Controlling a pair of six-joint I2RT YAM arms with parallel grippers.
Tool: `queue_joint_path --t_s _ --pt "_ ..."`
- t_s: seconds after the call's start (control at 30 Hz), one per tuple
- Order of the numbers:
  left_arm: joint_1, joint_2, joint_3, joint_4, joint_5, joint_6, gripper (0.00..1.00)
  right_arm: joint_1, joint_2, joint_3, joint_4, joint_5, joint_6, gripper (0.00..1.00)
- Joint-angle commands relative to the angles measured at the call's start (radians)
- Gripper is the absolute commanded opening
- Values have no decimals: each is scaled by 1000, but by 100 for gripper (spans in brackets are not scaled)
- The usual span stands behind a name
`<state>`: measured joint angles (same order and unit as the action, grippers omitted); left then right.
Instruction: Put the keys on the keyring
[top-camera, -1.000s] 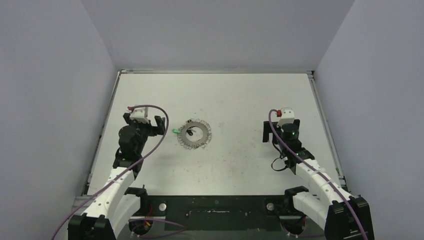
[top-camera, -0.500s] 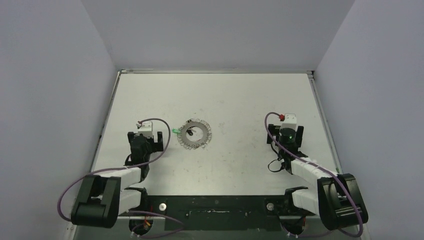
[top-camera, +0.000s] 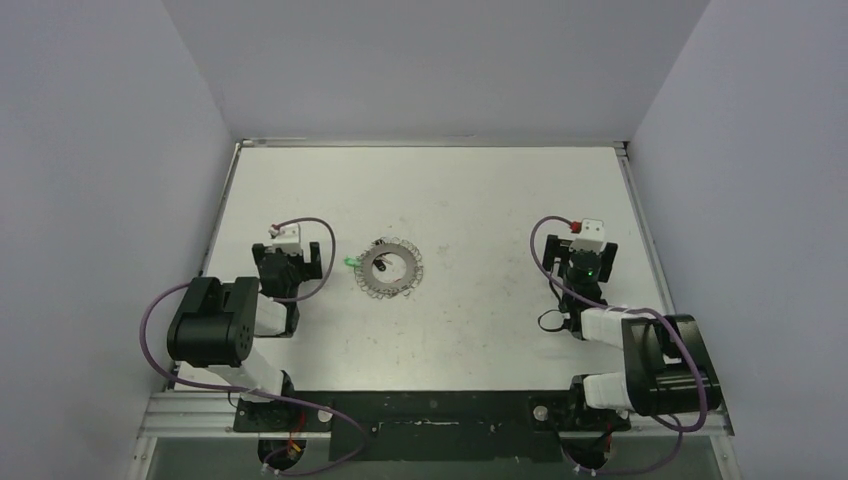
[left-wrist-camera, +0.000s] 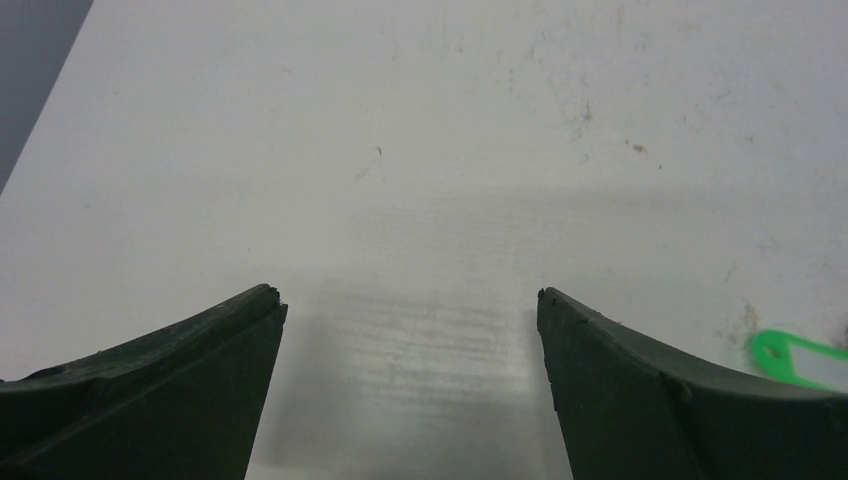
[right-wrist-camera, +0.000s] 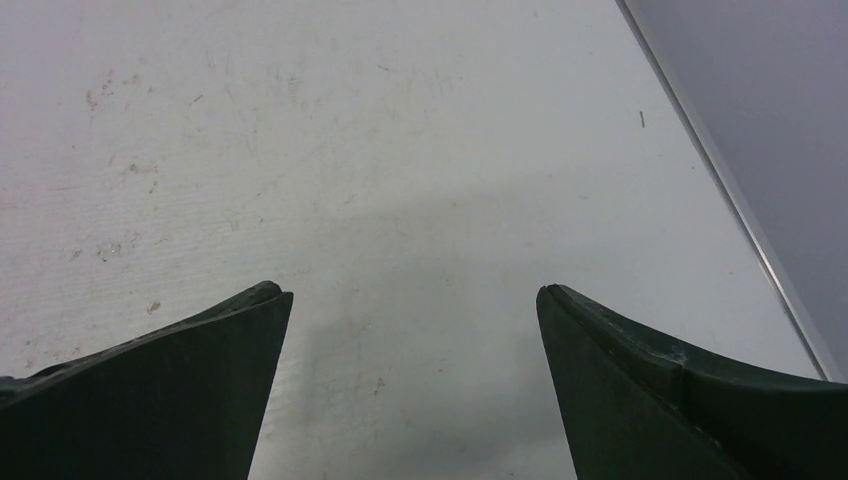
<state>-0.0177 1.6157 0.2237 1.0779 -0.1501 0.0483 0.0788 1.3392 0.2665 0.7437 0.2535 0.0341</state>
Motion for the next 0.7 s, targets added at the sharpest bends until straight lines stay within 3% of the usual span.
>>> queue_joint_path --t_s 0.0,0.03,0.2,0.23,0.4,0.67 --pt "12 -17 121 -110 -15 -40 97 -17 39 39 100 -72 -12 100" --pt "13 -5 118 -81 -24 -36 97 -17 49 40 109 -82 -3 100" --pt "12 -8 88 -29 4 -15 97 -22 296 -41 515 -105 25 100" --pt "12 -12 88 -33 12 -15 97 -25 295 -44 534 -114 24 100" --pt "13 -7 120 -86 -23 -39 97 -24 275 132 166 -111 17 100" --pt "12 -6 121 -85 -24 -40 97 2 287 144 146 -80 -3 100"
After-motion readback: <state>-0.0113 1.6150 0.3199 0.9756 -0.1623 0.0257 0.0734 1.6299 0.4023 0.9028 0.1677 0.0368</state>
